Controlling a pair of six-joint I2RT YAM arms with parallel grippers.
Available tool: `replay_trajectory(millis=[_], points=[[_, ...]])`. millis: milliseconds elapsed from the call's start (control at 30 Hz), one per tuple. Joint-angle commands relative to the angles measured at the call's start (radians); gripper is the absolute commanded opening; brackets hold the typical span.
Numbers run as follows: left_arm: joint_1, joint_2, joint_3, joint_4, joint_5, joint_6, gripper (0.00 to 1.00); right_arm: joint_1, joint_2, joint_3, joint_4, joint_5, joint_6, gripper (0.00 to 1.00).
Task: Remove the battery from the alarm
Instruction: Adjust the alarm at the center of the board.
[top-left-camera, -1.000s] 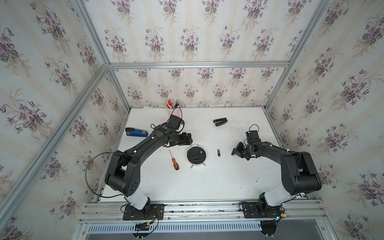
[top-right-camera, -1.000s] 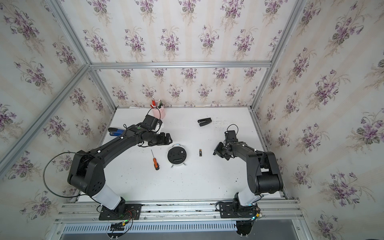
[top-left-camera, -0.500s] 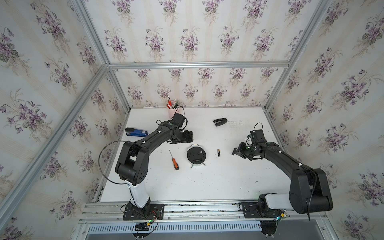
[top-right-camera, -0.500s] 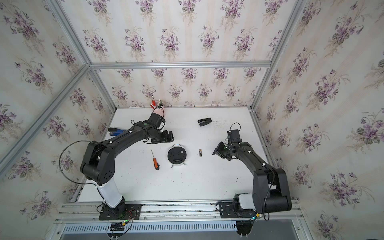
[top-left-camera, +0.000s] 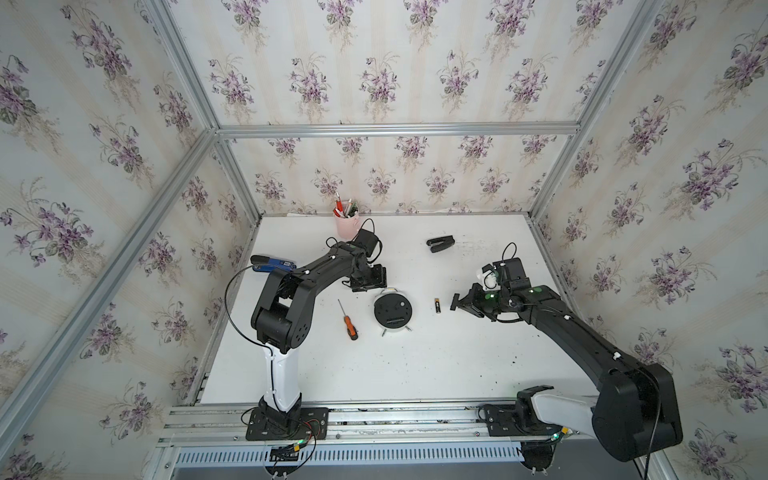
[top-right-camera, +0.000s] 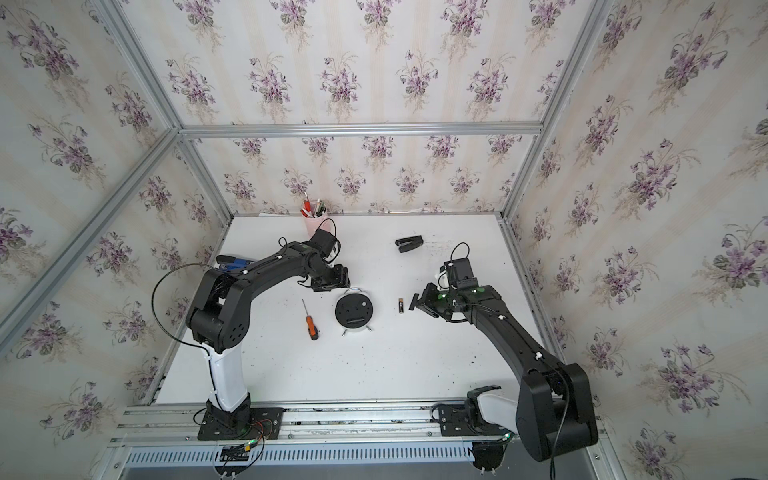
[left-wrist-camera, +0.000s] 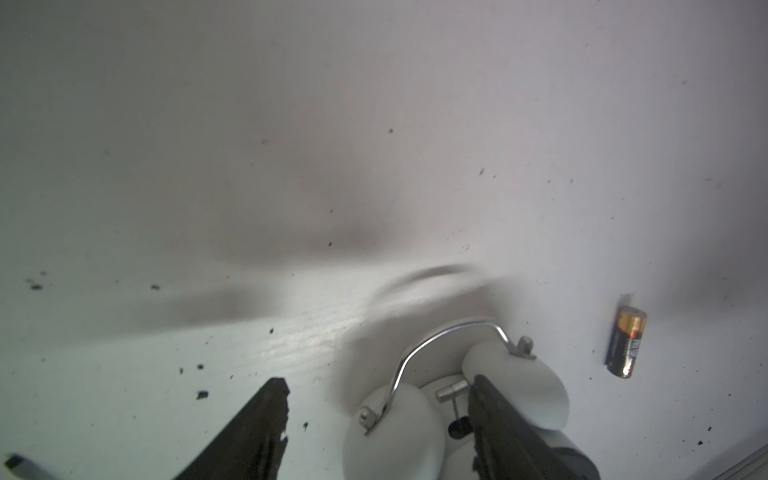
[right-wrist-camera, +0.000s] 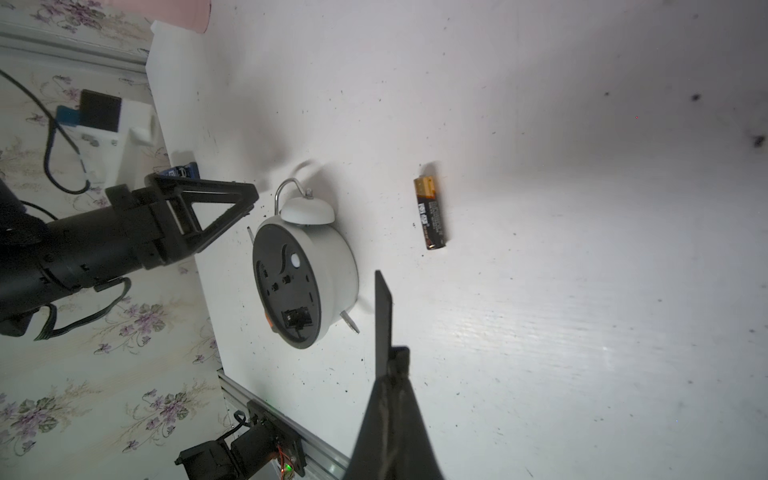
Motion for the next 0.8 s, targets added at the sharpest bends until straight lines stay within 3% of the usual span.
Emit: replay_trajectory(millis=[0,200,400,767], points=[[-0.008,-0.011,-0.022,-0.071,-0.041,0.000,0.69,0.009,0.012,0.015,0.010,0.003,0.008,0.00],[-0.073,0.016,0.029,-0.187,-0.105,0.055,0.70,0.025,0.046,0.071,0.005,0.016,-0.003,0.00],[-0.086,-0.054,-0.086,-0.220,-0.110,0.042,0.69,0.077,0.082,0.123,-0.002,0.022,-0.014,0.00],[-0.157,-0.209,-0.249,-0.177,-0.031,-0.069,0.68,0.306,0.098,0.115,-0.022,-0.014,-0.019,0.00]])
